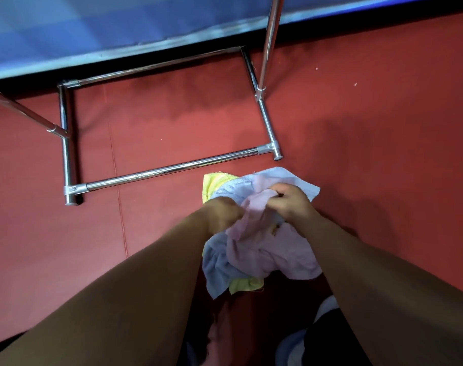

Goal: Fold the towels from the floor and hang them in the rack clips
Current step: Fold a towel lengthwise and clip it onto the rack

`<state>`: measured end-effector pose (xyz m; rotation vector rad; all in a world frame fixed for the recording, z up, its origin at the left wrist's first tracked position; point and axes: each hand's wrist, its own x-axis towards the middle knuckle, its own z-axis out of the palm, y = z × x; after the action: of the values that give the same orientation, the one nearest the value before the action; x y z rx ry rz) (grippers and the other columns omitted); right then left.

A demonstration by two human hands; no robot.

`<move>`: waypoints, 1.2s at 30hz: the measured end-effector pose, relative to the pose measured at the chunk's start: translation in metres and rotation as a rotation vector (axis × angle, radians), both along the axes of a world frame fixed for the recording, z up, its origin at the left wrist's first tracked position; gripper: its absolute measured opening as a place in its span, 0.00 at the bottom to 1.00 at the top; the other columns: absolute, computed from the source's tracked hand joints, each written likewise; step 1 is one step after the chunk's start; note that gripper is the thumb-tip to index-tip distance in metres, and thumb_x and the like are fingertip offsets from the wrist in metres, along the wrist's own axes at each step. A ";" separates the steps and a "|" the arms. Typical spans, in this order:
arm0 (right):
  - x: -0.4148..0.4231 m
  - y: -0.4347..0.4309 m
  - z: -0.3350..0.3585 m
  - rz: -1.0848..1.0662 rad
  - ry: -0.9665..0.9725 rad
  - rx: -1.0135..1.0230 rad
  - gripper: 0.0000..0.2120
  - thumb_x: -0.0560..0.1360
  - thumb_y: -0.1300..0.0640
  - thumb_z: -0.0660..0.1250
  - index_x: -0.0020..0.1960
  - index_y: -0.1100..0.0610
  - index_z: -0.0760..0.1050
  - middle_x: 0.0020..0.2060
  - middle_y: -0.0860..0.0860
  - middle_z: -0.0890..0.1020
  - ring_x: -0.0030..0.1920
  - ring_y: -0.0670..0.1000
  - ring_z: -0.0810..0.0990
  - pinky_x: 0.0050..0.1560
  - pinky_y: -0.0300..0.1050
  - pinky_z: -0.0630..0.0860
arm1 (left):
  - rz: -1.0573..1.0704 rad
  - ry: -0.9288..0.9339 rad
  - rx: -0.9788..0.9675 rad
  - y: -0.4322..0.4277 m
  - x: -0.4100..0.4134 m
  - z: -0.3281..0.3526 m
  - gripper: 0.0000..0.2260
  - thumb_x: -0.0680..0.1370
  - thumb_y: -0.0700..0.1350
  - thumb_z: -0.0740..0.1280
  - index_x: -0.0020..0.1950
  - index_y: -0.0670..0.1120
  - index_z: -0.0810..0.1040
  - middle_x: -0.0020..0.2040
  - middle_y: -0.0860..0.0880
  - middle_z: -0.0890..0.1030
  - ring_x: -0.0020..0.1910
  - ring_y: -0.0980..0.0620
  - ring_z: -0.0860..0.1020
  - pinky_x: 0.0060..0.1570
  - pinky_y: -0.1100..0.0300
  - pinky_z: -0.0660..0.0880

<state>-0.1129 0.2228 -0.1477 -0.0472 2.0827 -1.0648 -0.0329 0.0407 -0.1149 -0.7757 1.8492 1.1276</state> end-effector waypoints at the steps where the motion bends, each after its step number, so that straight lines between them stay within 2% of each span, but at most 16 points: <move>1: 0.000 -0.004 0.004 0.006 -0.006 -0.029 0.05 0.72 0.63 0.69 0.42 0.55 0.83 0.35 0.52 0.81 0.37 0.54 0.81 0.35 0.51 0.81 | 0.135 0.039 0.079 0.000 -0.003 0.000 0.11 0.83 0.50 0.67 0.52 0.43 0.83 0.49 0.47 0.81 0.45 0.51 0.79 0.42 0.60 0.77; 4: 0.004 -0.016 0.011 0.046 -0.106 -0.108 0.03 0.73 0.63 0.74 0.45 0.56 0.84 0.37 0.52 0.84 0.39 0.53 0.84 0.42 0.56 0.83 | 0.223 0.104 0.158 -0.001 -0.011 0.003 0.27 0.69 0.66 0.74 0.53 0.44 0.84 0.49 0.45 0.86 0.46 0.50 0.81 0.48 0.52 0.81; 5: 0.005 -0.017 0.011 0.056 -0.117 -0.132 0.02 0.73 0.59 0.75 0.45 0.56 0.84 0.38 0.50 0.84 0.40 0.50 0.84 0.44 0.55 0.82 | 0.220 0.126 0.108 -0.003 -0.009 0.004 0.26 0.69 0.65 0.76 0.54 0.45 0.83 0.47 0.47 0.85 0.44 0.50 0.81 0.44 0.54 0.79; 7: 0.002 -0.016 0.009 0.060 -0.126 -0.126 0.04 0.72 0.56 0.75 0.41 0.54 0.82 0.35 0.48 0.81 0.39 0.48 0.81 0.42 0.50 0.78 | 0.184 0.179 -0.051 -0.009 -0.004 -0.001 0.13 0.78 0.56 0.74 0.55 0.49 0.82 0.45 0.51 0.82 0.42 0.50 0.79 0.37 0.59 0.74; 10: 0.002 -0.009 0.003 0.068 -0.096 -0.115 0.08 0.76 0.57 0.75 0.41 0.59 0.81 0.34 0.50 0.79 0.36 0.49 0.78 0.39 0.47 0.74 | 0.280 0.275 -0.088 -0.016 0.001 -0.007 0.02 0.81 0.45 0.72 0.51 0.51 0.81 0.41 0.53 0.82 0.38 0.51 0.79 0.33 0.63 0.73; 12: 0.003 -0.006 0.001 0.065 -0.070 -0.093 0.13 0.78 0.56 0.75 0.41 0.64 0.78 0.32 0.50 0.75 0.34 0.49 0.74 0.37 0.46 0.71 | 0.377 0.330 -0.045 -0.017 -0.004 -0.006 0.07 0.79 0.39 0.72 0.45 0.51 0.81 0.39 0.52 0.83 0.39 0.49 0.80 0.41 0.59 0.78; 14: 0.007 -0.007 0.001 0.058 -0.049 -0.076 0.16 0.80 0.53 0.74 0.36 0.58 0.77 0.29 0.46 0.73 0.33 0.48 0.73 0.35 0.45 0.70 | 0.427 0.364 0.012 -0.015 -0.010 0.004 0.07 0.76 0.38 0.71 0.42 0.50 0.81 0.40 0.50 0.85 0.42 0.48 0.81 0.50 0.52 0.81; 16: 0.011 -0.009 0.011 0.009 -0.053 -0.094 0.14 0.81 0.53 0.73 0.38 0.58 0.80 0.31 0.47 0.76 0.34 0.47 0.73 0.37 0.43 0.70 | 0.427 0.371 0.099 -0.011 -0.015 0.022 0.05 0.69 0.44 0.73 0.44 0.48 0.82 0.41 0.47 0.86 0.42 0.47 0.81 0.50 0.50 0.81; 18: 0.011 -0.011 0.031 -0.042 -0.035 -0.170 0.12 0.79 0.54 0.72 0.44 0.63 0.83 0.35 0.51 0.79 0.38 0.48 0.75 0.42 0.45 0.70 | 0.395 0.353 0.172 -0.008 -0.015 0.041 0.16 0.61 0.51 0.75 0.46 0.47 0.84 0.42 0.47 0.86 0.43 0.46 0.82 0.48 0.51 0.79; 20: 0.006 -0.011 0.061 -0.026 0.031 -0.192 0.14 0.76 0.53 0.70 0.46 0.65 0.82 0.36 0.50 0.80 0.40 0.47 0.76 0.44 0.46 0.71 | 0.334 0.375 0.222 -0.006 -0.012 0.065 0.19 0.61 0.56 0.80 0.47 0.48 0.87 0.44 0.49 0.88 0.43 0.47 0.83 0.48 0.51 0.80; 23: -0.001 -0.007 0.122 0.047 0.067 -0.201 0.14 0.77 0.49 0.70 0.44 0.61 0.80 0.35 0.48 0.78 0.38 0.46 0.74 0.42 0.46 0.70 | 0.295 0.527 0.192 -0.008 -0.008 0.119 0.04 0.76 0.49 0.78 0.42 0.51 0.88 0.40 0.47 0.87 0.37 0.48 0.79 0.40 0.50 0.77; 24: -0.002 -0.006 0.141 0.064 0.094 -0.207 0.16 0.77 0.46 0.72 0.42 0.60 0.78 0.34 0.49 0.76 0.37 0.48 0.72 0.40 0.47 0.68 | 0.303 0.583 0.183 -0.011 -0.008 0.140 0.07 0.79 0.46 0.76 0.42 0.48 0.87 0.39 0.45 0.86 0.37 0.47 0.78 0.39 0.49 0.76; 26: -0.003 -0.004 0.186 0.096 0.163 -0.249 0.15 0.79 0.51 0.74 0.40 0.59 0.76 0.34 0.51 0.72 0.35 0.48 0.69 0.36 0.45 0.66 | 0.309 0.684 0.169 -0.017 -0.005 0.188 0.11 0.82 0.43 0.72 0.40 0.45 0.83 0.37 0.44 0.82 0.37 0.47 0.76 0.39 0.50 0.73; 28: 0.001 -0.004 0.237 0.118 0.229 -0.270 0.09 0.79 0.57 0.74 0.43 0.58 0.77 0.34 0.53 0.73 0.34 0.48 0.69 0.34 0.45 0.66 | 0.291 0.802 0.133 -0.027 0.000 0.238 0.11 0.83 0.43 0.72 0.41 0.44 0.82 0.37 0.46 0.80 0.37 0.49 0.75 0.41 0.52 0.73; 31: 0.011 -0.005 0.319 0.191 0.375 -0.257 0.08 0.79 0.57 0.74 0.43 0.56 0.79 0.33 0.51 0.76 0.35 0.48 0.70 0.35 0.46 0.65 | 0.306 0.986 0.067 -0.037 0.016 0.322 0.10 0.80 0.49 0.72 0.44 0.44 0.84 0.38 0.49 0.81 0.38 0.51 0.76 0.43 0.53 0.75; 36: 0.045 0.012 0.449 0.295 0.670 -0.067 0.16 0.80 0.48 0.71 0.39 0.56 0.76 0.33 0.45 0.77 0.34 0.45 0.71 0.36 0.48 0.66 | 0.407 1.248 -0.042 -0.050 0.060 0.459 0.10 0.82 0.48 0.70 0.46 0.44 0.84 0.36 0.52 0.80 0.36 0.53 0.76 0.38 0.56 0.75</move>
<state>-0.0683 0.2352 0.3014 -0.8178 2.5101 -1.0178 0.0273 -0.0094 0.3445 -0.4705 2.7650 2.1439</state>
